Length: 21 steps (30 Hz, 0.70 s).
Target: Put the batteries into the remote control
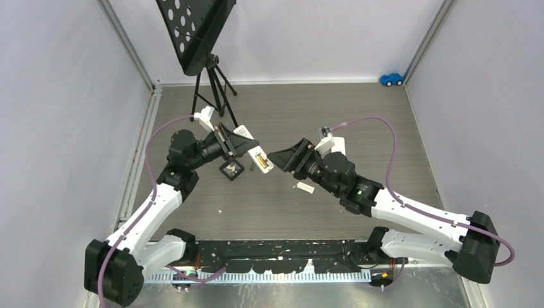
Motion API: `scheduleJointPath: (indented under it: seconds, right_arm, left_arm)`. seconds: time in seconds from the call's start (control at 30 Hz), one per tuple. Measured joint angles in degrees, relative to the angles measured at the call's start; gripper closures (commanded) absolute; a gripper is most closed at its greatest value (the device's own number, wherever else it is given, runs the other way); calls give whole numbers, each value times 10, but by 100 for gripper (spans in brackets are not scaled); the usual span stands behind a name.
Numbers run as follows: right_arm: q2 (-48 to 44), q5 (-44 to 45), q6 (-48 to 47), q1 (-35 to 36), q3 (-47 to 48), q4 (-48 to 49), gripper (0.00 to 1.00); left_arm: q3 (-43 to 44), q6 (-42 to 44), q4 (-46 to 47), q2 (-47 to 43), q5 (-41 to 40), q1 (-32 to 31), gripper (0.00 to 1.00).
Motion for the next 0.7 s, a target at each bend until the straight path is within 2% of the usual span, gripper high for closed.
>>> scheduleJointPath:
  seconds: [0.17, 0.27, 0.43, 0.7]
  right_arm:
    - [10, 48, -10, -5, 62, -141, 33]
    - [67, 73, -18, -8, 140, -234, 41]
    - [287, 93, -36, -9, 340, -360, 50]
    - [567, 90, -41, -9, 516, -484, 50]
  left_arm:
    - [16, 122, -204, -58, -76, 21, 100]
    - [31, 192, -332, -97, -151, 24, 100]
    - [44, 263, -470, -153, -250, 24, 100]
    - [52, 307, -569, -222, -369, 24, 100]
